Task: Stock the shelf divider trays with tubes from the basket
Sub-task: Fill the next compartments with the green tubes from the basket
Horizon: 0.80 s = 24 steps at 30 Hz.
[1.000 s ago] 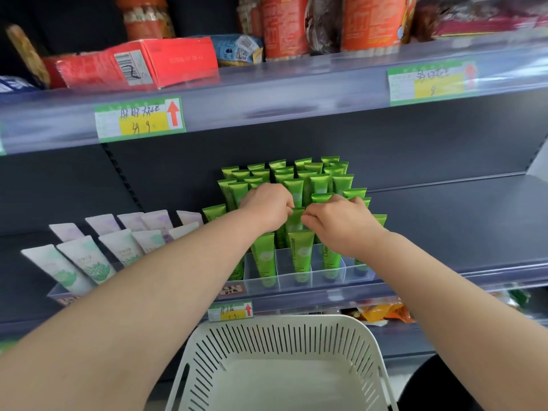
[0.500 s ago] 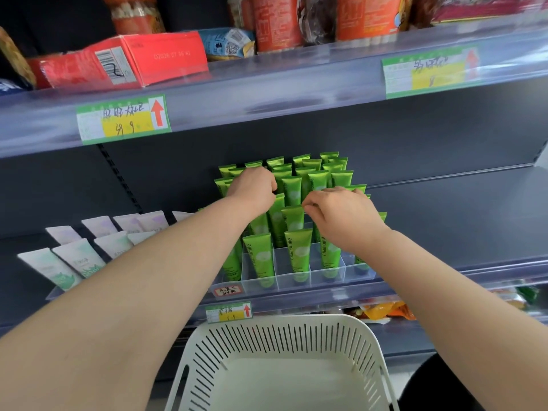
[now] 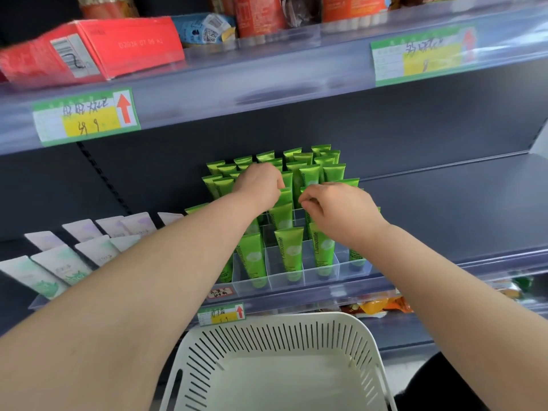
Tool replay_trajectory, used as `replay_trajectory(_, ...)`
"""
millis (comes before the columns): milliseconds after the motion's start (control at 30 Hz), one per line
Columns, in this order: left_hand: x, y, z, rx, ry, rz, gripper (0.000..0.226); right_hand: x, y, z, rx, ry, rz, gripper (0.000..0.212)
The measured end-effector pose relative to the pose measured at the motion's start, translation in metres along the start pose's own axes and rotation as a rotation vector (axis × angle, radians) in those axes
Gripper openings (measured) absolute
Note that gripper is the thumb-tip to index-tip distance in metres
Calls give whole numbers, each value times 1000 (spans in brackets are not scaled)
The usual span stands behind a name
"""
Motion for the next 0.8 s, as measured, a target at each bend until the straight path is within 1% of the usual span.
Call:
replay_trajectory(200,-17,13,-6,24,-9,-93,21,-4,15,7,-41,1,22,22)
replay_trajectory(333,-31,36,-13,24,-21,-130,17,-3,36,15,-102,18,45,21)
replay_trajectory(533,-37,71,-26,31,25,-123,12,12,72,22,-228,160,4,25)
replay_trajectory(667,-35,81,-32,49,39,-112,13,22,83,25,-234,281,-25,25)
replay_trajectory(800,-31,82,-35,116,78,-9,19,24,85,25,-213,318,-43,24)
Point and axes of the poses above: each hand's wrist, its own z-axis towards the middle knuckle, its own x-axis out of the palm, y = z × x, the point moved 1 cm from there along z, towards the middle knuckle, and after that the axes turned 12 degrees about -x, right-handed, at the moved point
